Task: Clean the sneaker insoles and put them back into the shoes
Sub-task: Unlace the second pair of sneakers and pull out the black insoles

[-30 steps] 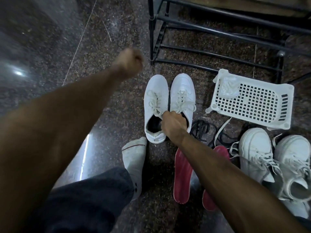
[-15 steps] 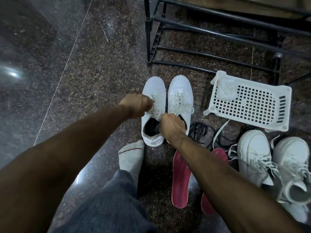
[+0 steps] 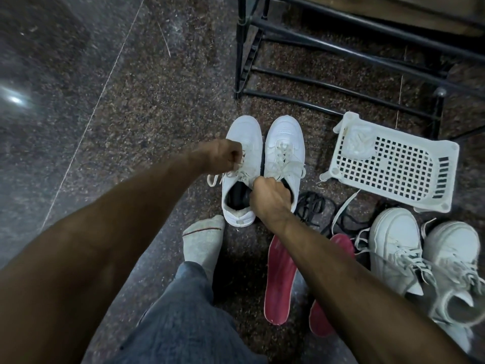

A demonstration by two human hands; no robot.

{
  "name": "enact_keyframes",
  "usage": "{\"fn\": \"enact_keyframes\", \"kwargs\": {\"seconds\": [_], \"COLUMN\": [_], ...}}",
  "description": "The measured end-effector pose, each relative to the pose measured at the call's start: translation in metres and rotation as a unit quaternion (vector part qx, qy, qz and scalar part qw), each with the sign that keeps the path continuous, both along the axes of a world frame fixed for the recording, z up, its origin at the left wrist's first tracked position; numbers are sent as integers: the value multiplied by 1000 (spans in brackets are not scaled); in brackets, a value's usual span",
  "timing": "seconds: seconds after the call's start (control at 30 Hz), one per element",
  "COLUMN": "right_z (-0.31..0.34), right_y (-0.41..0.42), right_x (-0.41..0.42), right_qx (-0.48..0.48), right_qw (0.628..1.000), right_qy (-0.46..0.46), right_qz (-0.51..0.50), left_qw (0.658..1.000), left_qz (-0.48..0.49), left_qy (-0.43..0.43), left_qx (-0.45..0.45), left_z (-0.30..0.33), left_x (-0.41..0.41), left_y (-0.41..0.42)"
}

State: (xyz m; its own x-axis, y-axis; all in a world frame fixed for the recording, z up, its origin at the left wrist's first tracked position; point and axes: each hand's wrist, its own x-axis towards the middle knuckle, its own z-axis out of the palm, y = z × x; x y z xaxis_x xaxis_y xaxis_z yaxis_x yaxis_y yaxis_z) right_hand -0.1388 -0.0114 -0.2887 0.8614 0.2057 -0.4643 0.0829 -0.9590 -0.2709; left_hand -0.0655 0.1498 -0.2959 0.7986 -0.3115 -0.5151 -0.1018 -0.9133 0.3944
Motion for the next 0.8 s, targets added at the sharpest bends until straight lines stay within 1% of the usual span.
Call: {"fn": "enact_keyframes", "kwargs": {"seconds": [0.07, 0.17, 0.3, 0.37, 0.43, 0.5, 0.53, 0.57, 0.63, 0.67, 0.7, 0.73, 0.8], "right_z": [1, 1, -1, -2, -3, -3, -4, -4, -4, -5, -5, -5, -5], "right_y": [0, 1, 3, 4, 5, 6, 6, 6, 5, 5, 6, 6, 5], "right_x": [0, 0, 0, -1, -2, -1, -1, -1, 0, 0, 1, 2, 6], "right_qx": [-1, -4, -14, -21, -30, -41, -45, -46, -44, -40, -36, -28, 1], "right_qw": [1000, 1000, 1000, 1000, 999, 999, 999, 999, 999, 999, 999, 999, 997], "right_qy": [-3, -6, 0, -2, -6, -6, -6, -6, -8, -4, 4, 14, 49], "right_qz": [-3, -8, -23, -18, -13, -12, -11, -11, -12, -15, -19, -28, -58], "left_qw": [999, 998, 988, 987, 987, 983, 975, 959, 912, 898, 895, 903, 939], "left_qz": [31, 63, 125, 121, 112, 121, 158, 218, 335, 362, 371, 359, 290], "left_qy": [9, -28, -39, -69, -100, -131, -142, -146, -159, -161, -152, -142, -128], "left_qx": [-7, -11, -85, -81, -55, -46, -66, -104, -178, -192, -197, -190, -135], "left_z": [-1, -1, 2, 6, 9, 9, 7, 5, 0, -4, -8, -10, -17], "left_x": [-5, -8, -9, -9, -10, -10, -10, -10, -10, -9, -10, -11, -17], "left_y": [1, 0, 9, 14, 15, 13, 11, 10, 8, 8, 8, 7, 8]}}
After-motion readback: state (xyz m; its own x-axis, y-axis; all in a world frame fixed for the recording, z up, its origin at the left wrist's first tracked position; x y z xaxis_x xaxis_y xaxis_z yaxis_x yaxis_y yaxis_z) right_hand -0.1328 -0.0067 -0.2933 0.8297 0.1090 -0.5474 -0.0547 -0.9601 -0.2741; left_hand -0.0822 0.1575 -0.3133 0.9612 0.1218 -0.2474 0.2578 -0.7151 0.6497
